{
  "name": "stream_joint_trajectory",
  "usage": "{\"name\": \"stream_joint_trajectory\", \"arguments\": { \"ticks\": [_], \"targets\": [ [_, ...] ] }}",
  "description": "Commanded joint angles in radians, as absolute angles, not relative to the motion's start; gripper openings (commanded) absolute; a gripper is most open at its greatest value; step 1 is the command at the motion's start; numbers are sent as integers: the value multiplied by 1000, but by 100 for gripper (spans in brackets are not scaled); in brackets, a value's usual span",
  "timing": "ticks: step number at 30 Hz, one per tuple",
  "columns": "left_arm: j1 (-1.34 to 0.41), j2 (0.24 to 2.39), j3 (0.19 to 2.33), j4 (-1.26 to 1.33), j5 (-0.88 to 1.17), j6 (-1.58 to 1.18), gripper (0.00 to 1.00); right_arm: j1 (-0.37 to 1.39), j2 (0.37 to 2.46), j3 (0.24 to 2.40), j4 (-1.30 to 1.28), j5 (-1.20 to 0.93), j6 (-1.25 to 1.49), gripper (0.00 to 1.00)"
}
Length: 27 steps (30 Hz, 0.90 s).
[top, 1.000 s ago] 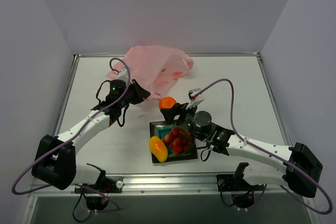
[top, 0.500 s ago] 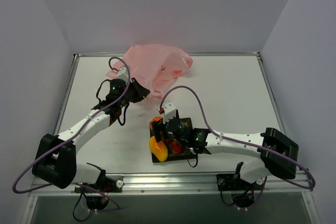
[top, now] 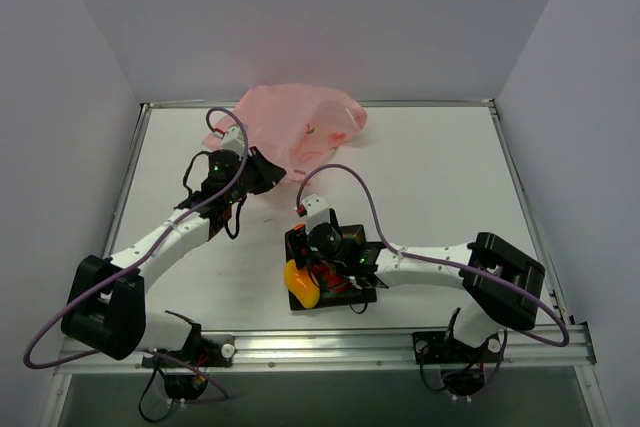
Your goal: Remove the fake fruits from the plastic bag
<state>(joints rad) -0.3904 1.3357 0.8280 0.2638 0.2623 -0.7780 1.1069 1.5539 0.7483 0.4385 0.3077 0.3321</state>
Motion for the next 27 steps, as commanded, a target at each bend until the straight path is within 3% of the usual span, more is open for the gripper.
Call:
{"name": "stream_joint_trajectory", "arguments": {
  "ticks": [1, 2, 5, 12, 18, 24, 27],
  "targets": [
    [-383, 1331, 841, 324, 265, -773, 2, 1106, 1537, 759, 465, 347, 337, 52],
    [-383, 1330, 839, 324, 267, -775, 2, 1108, 1534, 758, 463, 348, 342, 60],
    [-383, 1324, 836, 322, 265, -775, 2, 1108, 1519, 749, 460, 356, 348, 72],
    [-383, 1327, 819, 334, 270, -785, 2, 1108, 1457, 727, 451, 380, 345, 82],
    [-383, 1321, 818, 331, 272, -787, 2, 1109, 1425, 735, 416, 383, 336, 83],
    [-384, 1318, 830, 318, 273, -784, 2, 1108, 1284, 744, 376, 393, 338, 73],
    [-385, 1316, 842, 305, 285, -784, 2, 1108, 1173, 759, 344, 410, 322, 44]
  ]
}}
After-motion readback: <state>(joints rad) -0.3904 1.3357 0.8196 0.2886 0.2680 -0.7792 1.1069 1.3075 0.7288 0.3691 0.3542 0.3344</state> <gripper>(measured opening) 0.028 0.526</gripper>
